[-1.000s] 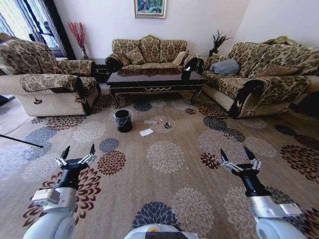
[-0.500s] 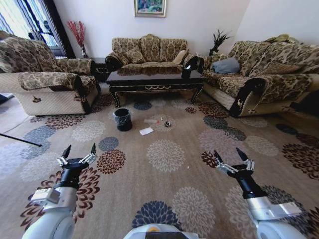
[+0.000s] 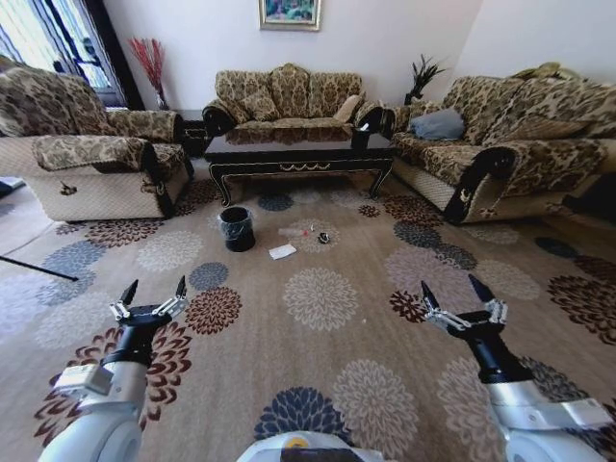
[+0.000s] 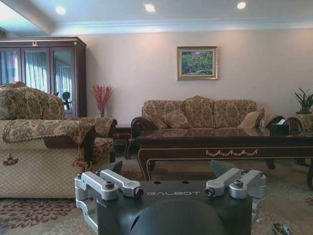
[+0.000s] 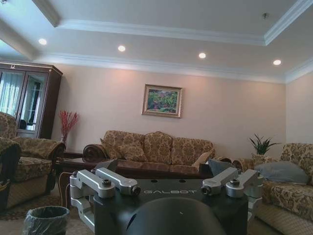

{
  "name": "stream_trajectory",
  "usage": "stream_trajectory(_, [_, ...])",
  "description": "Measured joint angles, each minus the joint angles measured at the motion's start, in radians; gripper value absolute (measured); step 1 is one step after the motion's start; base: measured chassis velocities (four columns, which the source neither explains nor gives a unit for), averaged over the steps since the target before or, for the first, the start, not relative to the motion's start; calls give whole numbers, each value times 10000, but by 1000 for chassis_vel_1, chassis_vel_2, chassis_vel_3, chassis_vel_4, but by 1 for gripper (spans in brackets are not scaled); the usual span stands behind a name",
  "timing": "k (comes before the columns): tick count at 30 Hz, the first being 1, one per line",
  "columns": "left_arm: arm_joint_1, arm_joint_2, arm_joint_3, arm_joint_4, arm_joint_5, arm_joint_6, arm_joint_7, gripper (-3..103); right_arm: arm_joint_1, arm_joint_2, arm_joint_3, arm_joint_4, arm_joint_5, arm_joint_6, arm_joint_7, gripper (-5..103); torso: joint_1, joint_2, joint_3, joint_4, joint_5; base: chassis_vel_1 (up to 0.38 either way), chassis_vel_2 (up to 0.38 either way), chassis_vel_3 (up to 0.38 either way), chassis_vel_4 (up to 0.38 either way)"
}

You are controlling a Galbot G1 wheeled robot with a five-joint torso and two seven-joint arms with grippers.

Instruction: Move to the front of the table and pick up the trash from the floor, then place it into the trash bin.

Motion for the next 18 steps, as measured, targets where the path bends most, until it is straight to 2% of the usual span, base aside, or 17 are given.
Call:
stream_trajectory(11, [-201,148,-62,22,-110,-34,7,100,-12,146,-160,-295,188,94,60,100,-146,-435,-287,0,-2,0,0,0,0])
stream_trajectory(18, [-706,580,-686,608,-660,-34,-4,100,91,205,-124,-620,310,140,143,100,-205,-707,-500,0,-3,0,0,0,0])
